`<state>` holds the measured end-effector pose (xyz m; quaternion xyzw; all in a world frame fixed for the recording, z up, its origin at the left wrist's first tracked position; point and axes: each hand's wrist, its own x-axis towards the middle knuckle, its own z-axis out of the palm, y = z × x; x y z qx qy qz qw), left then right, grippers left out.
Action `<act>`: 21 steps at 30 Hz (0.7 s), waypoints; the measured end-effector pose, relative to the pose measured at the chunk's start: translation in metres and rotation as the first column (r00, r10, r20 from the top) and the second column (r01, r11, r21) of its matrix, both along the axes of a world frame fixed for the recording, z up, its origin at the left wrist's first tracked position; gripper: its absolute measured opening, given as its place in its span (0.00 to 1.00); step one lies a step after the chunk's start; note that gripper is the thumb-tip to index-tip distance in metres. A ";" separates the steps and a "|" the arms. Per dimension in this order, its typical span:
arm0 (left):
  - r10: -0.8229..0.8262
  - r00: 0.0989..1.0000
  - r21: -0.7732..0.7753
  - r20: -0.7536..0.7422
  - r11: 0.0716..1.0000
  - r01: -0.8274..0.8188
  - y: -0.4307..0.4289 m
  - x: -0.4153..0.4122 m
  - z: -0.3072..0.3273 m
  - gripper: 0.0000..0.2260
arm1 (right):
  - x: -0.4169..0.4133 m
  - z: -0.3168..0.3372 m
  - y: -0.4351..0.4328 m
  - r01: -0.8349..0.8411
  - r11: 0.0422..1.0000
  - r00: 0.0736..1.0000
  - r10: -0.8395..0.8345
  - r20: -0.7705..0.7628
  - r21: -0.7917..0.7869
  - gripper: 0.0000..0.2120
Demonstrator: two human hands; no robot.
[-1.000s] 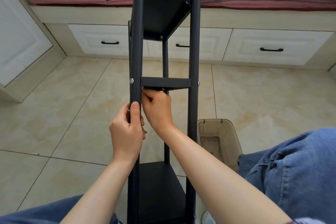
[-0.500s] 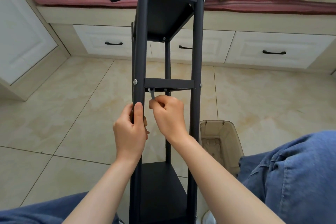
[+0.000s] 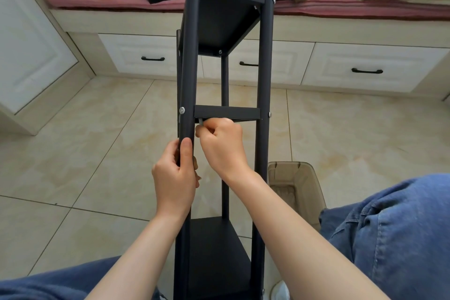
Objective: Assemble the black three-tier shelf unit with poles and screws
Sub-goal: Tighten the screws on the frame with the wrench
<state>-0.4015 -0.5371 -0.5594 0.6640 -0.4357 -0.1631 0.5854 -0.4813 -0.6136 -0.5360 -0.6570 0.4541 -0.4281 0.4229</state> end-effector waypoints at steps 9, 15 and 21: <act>-0.010 1.000 -0.005 0.001 1.000 0.010 0.001 0.000 -0.001 0.15 | 0.003 -0.011 0.001 0.016 0.998 1.000 -0.017 -0.016 -0.059 0.16; -0.003 1.000 -0.006 0.001 1.000 0.003 -0.001 0.001 0.000 0.14 | 0.009 -0.018 -0.001 0.000 0.998 0.999 0.003 0.040 -0.063 0.14; -0.004 1.000 -0.011 0.001 1.000 0.004 0.000 0.003 -0.001 0.13 | 0.017 -0.025 -0.006 -0.007 0.995 0.997 0.014 0.071 -0.101 0.12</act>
